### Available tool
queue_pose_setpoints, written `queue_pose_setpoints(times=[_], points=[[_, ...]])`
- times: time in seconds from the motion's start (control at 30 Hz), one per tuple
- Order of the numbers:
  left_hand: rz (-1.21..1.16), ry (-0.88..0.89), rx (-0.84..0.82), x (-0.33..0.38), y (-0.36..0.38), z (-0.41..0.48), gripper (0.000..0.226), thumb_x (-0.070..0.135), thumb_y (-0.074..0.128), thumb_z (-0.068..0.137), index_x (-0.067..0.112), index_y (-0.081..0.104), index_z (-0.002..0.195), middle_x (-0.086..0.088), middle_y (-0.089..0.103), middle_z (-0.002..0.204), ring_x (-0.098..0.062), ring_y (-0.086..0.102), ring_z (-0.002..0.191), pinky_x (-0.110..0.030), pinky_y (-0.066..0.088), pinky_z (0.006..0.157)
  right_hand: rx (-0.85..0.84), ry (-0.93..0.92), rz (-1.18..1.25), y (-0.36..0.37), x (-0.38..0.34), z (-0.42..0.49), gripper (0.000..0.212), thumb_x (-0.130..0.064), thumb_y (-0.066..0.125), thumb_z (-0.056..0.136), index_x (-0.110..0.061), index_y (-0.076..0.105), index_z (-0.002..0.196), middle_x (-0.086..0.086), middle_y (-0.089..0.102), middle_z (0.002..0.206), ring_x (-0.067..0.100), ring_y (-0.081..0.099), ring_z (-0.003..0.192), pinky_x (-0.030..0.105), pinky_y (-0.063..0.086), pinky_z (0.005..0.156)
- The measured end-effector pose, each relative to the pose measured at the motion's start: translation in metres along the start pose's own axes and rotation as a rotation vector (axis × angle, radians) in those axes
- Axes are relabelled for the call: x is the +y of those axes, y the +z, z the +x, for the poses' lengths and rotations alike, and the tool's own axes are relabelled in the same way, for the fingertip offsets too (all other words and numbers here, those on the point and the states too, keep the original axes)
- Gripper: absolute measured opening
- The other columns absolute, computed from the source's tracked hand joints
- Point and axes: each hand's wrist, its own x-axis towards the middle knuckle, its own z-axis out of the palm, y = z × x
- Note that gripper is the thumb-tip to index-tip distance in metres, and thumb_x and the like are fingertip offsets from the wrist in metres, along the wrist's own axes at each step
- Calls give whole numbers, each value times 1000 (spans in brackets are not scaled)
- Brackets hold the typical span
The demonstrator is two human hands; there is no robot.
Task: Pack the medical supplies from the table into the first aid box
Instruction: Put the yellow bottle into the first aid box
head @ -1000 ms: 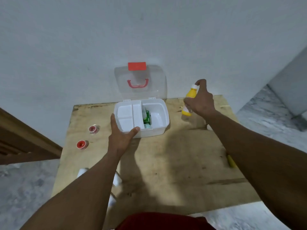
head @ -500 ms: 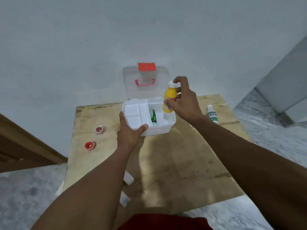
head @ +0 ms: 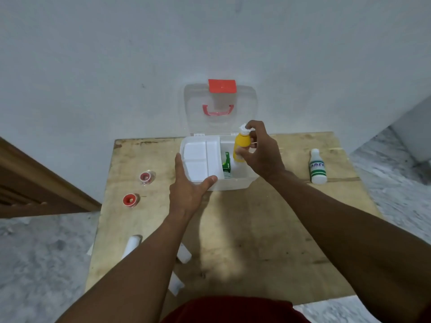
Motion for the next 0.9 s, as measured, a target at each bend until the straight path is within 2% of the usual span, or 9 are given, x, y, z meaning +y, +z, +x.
queue_pose_setpoints(times=[0.23,0.33,0.43,0.57,0.77,0.9], points=[[6,12,3,-2,0,2,105,52,80,73,33,15,153,-1,56,135,-27,58,116,-47,51,96,-6,-38,15,12,23,6,58,-9,81,72,-13,48,119,7,64,101,29,62,85,49,57,74],[3,0,-9,-3,0,2,107,52,80,74,35,12,155,-1,56,138,-27,57,119,-43,50,99,-14,-41,-15,12,25,8,61,-13,81,71,-25,43,117,4,64,101,26,62,84,42,57,75],[0,-1,-14,-2,0,1,109,51,79,75,35,8,156,-2,53,141,-27,55,121,-42,48,101,-19,-70,-89,11,27,10,64,-17,83,69,-32,37,112,2,65,102,27,61,88,36,49,74],[1,0,-15,-2,0,1,109,51,79,76,35,8,156,-2,52,143,-29,54,123,-44,47,102,-11,-98,-154,9,34,12,65,-20,84,65,-32,38,109,2,67,100,31,57,88,39,46,76],[9,6,-19,1,0,-1,113,64,72,66,36,8,155,-2,50,143,-29,54,123,-48,50,99,-47,-69,-160,11,39,18,65,-20,85,64,-33,37,106,3,67,101,29,55,90,30,36,76],[0,16,-16,0,0,-1,112,58,76,70,33,9,156,1,48,144,-26,52,123,-42,49,100,-73,-105,-203,11,39,21,62,-17,85,65,-23,45,111,5,66,100,32,53,90,35,39,76]])
